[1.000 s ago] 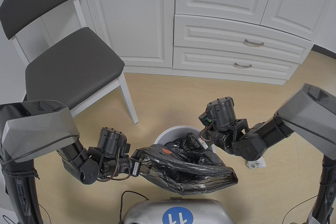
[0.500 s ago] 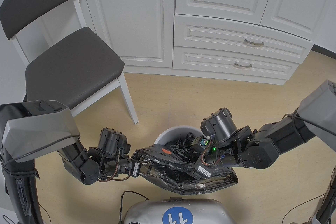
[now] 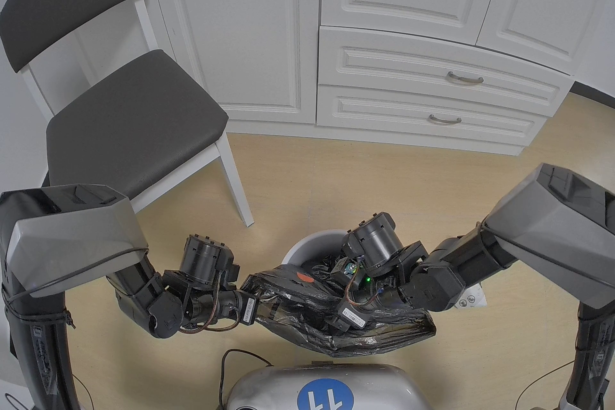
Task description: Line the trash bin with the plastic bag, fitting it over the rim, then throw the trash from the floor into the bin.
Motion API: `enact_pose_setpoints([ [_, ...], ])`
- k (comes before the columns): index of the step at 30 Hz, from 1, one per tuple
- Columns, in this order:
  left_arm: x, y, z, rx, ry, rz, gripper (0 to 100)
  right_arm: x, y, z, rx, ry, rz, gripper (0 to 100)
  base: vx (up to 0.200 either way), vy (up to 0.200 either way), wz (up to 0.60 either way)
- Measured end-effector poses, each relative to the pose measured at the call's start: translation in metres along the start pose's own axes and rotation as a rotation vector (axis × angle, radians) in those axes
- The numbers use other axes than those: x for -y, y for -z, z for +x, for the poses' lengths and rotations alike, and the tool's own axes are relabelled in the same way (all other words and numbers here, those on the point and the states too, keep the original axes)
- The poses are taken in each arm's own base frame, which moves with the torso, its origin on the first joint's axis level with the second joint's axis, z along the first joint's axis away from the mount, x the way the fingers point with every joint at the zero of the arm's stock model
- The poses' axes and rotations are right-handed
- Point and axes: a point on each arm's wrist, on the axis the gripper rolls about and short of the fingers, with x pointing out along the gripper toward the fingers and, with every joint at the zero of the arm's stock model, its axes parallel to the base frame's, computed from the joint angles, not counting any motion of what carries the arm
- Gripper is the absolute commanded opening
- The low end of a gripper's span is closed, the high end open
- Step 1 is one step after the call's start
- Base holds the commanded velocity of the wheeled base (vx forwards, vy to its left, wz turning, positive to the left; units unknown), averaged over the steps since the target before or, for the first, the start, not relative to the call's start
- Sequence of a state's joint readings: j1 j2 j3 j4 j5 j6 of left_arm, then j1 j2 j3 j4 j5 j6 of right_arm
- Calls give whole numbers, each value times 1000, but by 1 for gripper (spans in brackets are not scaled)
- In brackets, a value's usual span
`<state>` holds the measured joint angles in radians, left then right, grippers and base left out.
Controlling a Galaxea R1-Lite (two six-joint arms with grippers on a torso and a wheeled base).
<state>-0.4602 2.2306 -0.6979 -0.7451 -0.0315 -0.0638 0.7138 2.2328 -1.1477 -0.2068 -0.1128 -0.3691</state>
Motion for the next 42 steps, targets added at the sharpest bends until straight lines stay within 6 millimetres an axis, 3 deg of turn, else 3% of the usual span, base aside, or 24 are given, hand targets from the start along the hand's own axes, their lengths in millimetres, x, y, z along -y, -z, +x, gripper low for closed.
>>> enact_pose_setpoints([
  [1,0,0,0,0,0,0,0,0,1,4,3,-8,1,0,0,0,0],
  [8,1,-1,0,5,2,-1,0,7,1,17,14,-2,27,0,0,0,0],
  [19,2,-16,17,106,-5,-110,0,61,-29,29,134,164,210,0,0,0,0],
  [27,13,-32,31,178,15,-233,0,94,-47,66,268,337,428,0,0,0,0],
  [36,20,-39,36,204,29,-262,0,101,-44,100,353,417,499,0,0,0,0],
  [37,20,-39,36,204,27,-262,0,101,-43,101,351,418,499,100,0,0,0],
  [42,20,-38,37,204,13,-263,0,102,-43,96,347,421,499,100,0,0,0],
])
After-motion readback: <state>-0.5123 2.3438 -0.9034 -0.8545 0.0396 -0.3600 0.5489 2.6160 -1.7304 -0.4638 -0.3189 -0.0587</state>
